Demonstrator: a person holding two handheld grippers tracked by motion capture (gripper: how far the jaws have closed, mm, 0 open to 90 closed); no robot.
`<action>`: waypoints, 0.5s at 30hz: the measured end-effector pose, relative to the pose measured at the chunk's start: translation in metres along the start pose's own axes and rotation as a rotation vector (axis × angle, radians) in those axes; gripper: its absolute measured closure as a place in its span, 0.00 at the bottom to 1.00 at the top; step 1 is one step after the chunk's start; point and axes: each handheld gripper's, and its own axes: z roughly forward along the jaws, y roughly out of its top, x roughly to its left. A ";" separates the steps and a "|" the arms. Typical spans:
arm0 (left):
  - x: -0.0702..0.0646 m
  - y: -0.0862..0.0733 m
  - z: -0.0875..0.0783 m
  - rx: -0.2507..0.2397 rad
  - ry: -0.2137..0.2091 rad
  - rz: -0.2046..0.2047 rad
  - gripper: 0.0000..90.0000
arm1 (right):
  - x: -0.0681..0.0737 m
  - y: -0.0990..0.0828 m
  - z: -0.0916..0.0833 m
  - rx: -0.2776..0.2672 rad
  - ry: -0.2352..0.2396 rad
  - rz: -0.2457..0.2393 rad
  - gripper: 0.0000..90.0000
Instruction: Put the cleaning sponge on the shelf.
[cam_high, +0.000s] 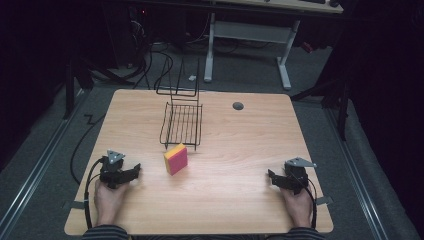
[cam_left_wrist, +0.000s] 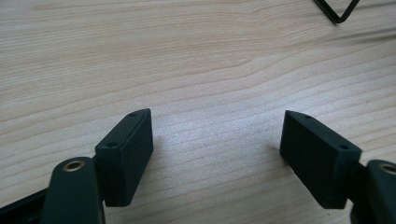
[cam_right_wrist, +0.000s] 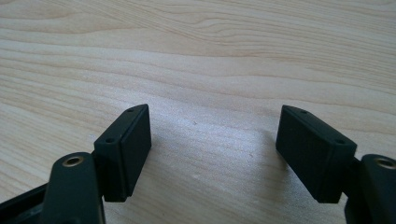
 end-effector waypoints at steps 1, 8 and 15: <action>0.000 0.000 0.000 0.000 -0.004 0.007 0.29 | 0.000 0.000 0.000 0.000 0.000 0.000 0.30; -0.003 0.001 0.001 0.001 -0.013 0.016 0.28 | 0.000 0.000 0.000 0.000 0.000 0.000 0.30; -0.006 0.001 0.001 0.004 -0.013 0.016 0.26 | -0.001 0.000 0.000 -0.001 0.003 -0.010 0.29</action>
